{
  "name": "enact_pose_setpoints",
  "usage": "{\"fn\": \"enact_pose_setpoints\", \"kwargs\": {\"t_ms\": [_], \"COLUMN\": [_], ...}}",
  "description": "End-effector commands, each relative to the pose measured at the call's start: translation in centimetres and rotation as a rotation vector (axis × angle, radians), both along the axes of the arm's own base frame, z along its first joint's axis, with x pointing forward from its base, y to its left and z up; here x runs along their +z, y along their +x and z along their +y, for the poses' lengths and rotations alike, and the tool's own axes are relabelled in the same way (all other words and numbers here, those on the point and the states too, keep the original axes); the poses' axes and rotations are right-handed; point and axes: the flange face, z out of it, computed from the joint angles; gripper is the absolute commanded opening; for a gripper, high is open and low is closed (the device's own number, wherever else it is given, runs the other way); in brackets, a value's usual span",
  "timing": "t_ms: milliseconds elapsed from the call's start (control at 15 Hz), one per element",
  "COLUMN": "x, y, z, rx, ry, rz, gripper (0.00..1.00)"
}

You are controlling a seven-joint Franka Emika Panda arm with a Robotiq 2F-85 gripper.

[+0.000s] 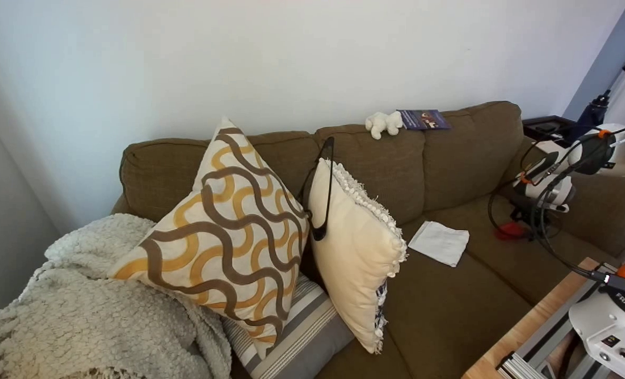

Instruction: Put the black remote control on the white towel

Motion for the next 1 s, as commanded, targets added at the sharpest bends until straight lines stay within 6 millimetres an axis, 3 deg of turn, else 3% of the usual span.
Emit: {"fn": "enact_pose_setpoints", "kwargs": {"t_ms": [0,467,733,933], "x": [-0.5,-0.3,-0.6,0.0], "y": [-0.8,-0.4,0.8,1.2], "z": [0.1,0.0,1.2,0.7], "rx": [-0.034,-0.054,0.0,-0.024], "ry": [-0.011,-0.03,-0.007,-0.028], "rz": [-0.018,-0.039,-0.038,-0.056], "gripper": [0.93,0.84,0.96,0.99]}}
